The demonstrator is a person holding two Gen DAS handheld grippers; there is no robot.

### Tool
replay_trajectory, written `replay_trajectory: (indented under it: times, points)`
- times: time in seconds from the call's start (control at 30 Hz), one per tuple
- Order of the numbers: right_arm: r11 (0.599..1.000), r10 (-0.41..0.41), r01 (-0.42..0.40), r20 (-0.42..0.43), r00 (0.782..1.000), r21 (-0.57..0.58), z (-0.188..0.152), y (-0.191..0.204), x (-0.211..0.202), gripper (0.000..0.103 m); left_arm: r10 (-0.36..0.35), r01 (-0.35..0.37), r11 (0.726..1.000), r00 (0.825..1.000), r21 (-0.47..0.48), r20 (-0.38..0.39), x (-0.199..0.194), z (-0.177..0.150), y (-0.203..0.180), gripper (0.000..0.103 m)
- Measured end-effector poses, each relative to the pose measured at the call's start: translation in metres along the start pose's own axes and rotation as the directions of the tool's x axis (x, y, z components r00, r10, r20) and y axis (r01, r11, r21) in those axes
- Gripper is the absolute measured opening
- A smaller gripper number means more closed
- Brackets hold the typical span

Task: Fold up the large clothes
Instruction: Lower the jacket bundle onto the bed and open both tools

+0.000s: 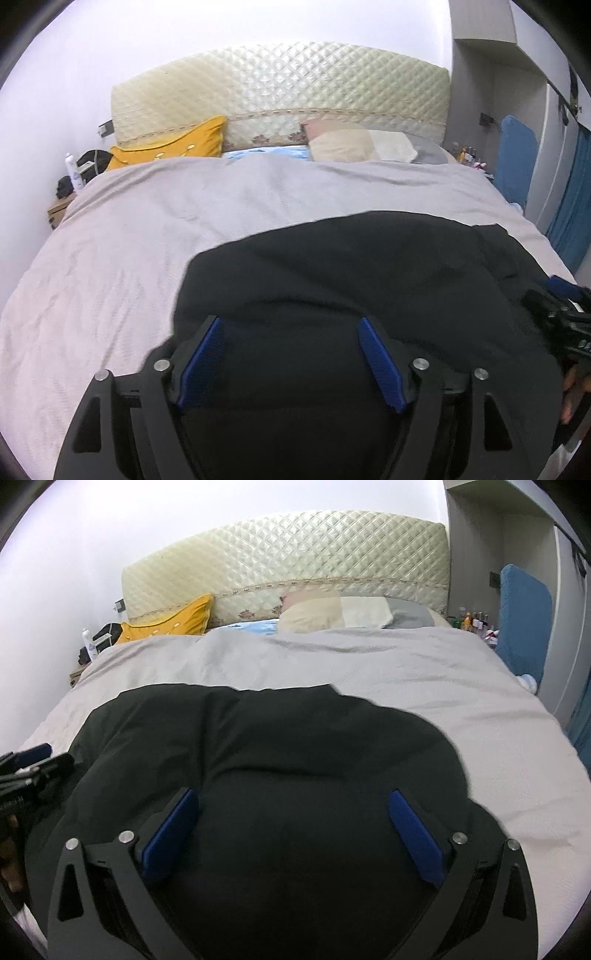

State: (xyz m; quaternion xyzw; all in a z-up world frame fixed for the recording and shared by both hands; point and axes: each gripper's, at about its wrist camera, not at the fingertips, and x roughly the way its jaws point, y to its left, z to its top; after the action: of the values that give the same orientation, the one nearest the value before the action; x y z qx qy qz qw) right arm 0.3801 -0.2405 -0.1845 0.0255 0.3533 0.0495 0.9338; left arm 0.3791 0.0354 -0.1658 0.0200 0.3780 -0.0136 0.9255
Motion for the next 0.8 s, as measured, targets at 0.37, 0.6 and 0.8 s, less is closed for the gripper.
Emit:
replay_trajectory:
  times: [0.37,0.6,0.8]
  points:
    - [0.997,-0.061,0.062,-0.039,0.997,0.043,-0.004,-0.049,0.008,0.103,0.024,-0.027,0.997,0.999,-0.078,-0.045,0.018,-0.010,0.038,0.080]
    - [0.997,-0.038,0.040,-0.033,0.999,0.071,-0.015,-0.053,0.024,0.103,0.005,-0.008,0.998,0.999,-0.063,-0.046,0.034,-0.017,0.035,0.081]
    - [0.994,-0.049,0.050,-0.007,0.999,0.098,-0.026,-0.052,0.031,0.103,-0.015,0.012,0.997,0.999,-0.079,-0.044,0.042,-0.026,0.035,0.085]
